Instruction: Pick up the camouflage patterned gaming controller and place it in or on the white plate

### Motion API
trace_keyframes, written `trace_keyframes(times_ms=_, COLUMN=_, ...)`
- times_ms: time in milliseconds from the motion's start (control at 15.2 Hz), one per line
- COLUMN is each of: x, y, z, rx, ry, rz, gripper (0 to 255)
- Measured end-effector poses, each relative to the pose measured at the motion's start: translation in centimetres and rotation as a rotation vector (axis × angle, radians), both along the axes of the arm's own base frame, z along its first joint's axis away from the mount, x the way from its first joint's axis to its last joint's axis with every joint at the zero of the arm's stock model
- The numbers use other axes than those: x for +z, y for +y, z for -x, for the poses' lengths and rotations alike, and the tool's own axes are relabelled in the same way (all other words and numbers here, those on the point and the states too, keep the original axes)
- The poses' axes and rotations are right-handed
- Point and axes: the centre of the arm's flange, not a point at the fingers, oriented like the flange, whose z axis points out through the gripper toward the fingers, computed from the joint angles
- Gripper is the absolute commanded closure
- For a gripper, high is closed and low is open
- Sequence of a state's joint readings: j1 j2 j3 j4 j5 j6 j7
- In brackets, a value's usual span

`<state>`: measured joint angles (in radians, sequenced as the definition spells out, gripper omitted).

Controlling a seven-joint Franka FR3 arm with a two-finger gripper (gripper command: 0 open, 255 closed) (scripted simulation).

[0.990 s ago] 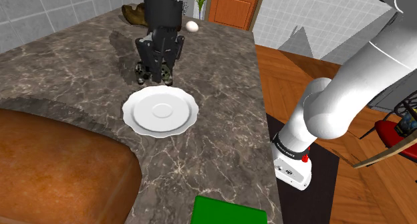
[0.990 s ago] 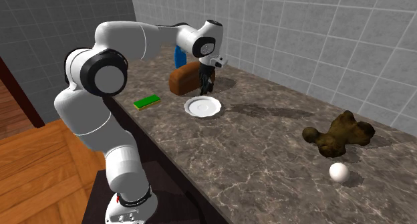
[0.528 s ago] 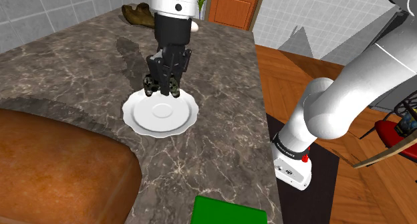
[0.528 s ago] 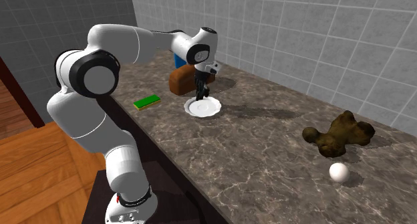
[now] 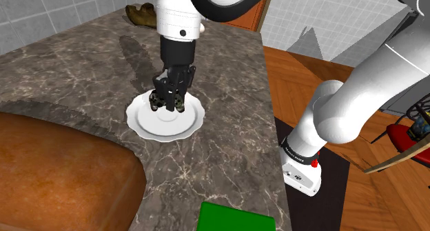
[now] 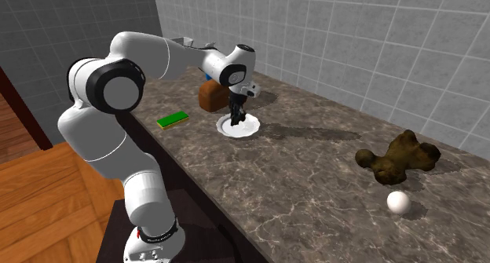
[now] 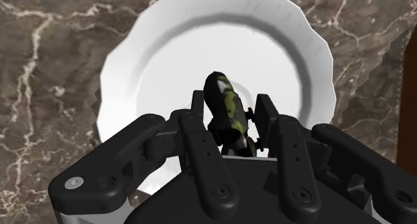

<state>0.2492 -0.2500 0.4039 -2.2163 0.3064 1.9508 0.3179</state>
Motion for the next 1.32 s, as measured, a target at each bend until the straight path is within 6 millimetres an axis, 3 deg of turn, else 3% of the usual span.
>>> trace_keyframes(times_ms=396, x=-0.4, y=0.1, z=0.0, rx=0.001, ry=-0.001, rz=-0.001, gripper=255)
trace_keyframes(times_ms=462, x=-0.4, y=0.1, z=0.0, rx=0.001, ry=-0.001, rz=-0.001, gripper=0)
trace_keyframes(times_ms=858, x=-0.5, y=0.1, z=0.0, rx=0.000, ry=-0.001, rz=0.000, gripper=0)
trace_keyframes(times_ms=1122, x=3.5, y=-0.5, z=-0.5, rx=0.000, ry=-0.002, rz=-0.001, gripper=0)
trace_keyframes(times_ms=1320, x=4.3, y=-0.6, z=-0.6, rx=0.000, ry=-0.001, rz=-0.001, gripper=0)
